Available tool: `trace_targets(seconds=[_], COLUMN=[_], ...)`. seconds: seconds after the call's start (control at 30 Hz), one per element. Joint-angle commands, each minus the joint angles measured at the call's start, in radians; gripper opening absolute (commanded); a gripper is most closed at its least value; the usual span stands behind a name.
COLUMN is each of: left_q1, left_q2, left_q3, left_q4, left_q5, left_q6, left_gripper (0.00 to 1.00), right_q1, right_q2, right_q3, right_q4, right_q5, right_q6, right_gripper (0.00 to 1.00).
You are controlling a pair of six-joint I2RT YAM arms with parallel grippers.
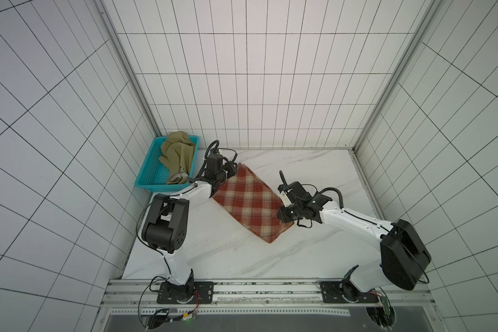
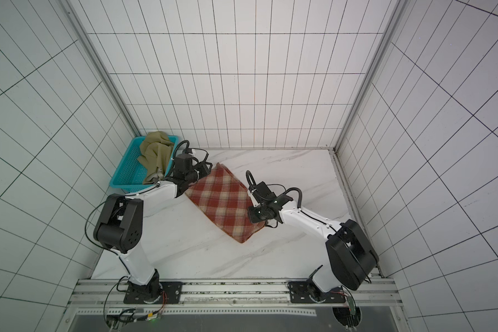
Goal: Fold and stack skirts
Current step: Smooth out the skirt at the center of the table, then rotate the skirt at the center of the table.
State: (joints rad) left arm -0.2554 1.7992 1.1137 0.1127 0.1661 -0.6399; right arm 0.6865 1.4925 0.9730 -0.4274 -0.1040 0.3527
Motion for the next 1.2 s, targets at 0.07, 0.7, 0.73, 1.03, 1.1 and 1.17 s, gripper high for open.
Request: trace_targets(seconds=[0.07, 0.7, 0.73, 1.03, 1.1, 1.17], left_q1=[-0.001, 0.009, 0.008, 0.004, 0.001, 0.002], left_q2=[0.009, -0.077, -0.093, -0.327, -0.405, -0.475], left_q3=[-0.124, -0.341, -0.361, -0.558, -0.597, -0.617], left_q4=[-0.033, -0.151, -0.154, -0.202, -0.223, -0.242], left_q5=[0.019, -0.113, -0.117, -0.135, -0.134, -0.124], left_q6=[-0.005, -0.039, -0.047, -0.108, -0.122, -0.129], left_gripper=[0.38, 0.36, 0.36, 0.36, 0.36, 0.36], right_q1=[-0.017, -0.154, -0.160, -0.214, -0.223, -0.225], right_q2=[0.031, 0.282, 0.295, 0.371, 0.367, 0.339], right_q3=[-0.058, -0.021, -0.010, 0.065, 0.088, 0.106], right_q4=[0.098, 0.180, 0.180, 0.214, 0.210, 0.199], right_q5=[-0.019, 0.007, 0.016, 0.021, 0.031, 0.030], right_q6=[0.047, -0.008, -0.009, -0.056, -0.069, -0.085], right_gripper=[0.06, 0.00, 0.00, 0.00, 0.00, 0.00])
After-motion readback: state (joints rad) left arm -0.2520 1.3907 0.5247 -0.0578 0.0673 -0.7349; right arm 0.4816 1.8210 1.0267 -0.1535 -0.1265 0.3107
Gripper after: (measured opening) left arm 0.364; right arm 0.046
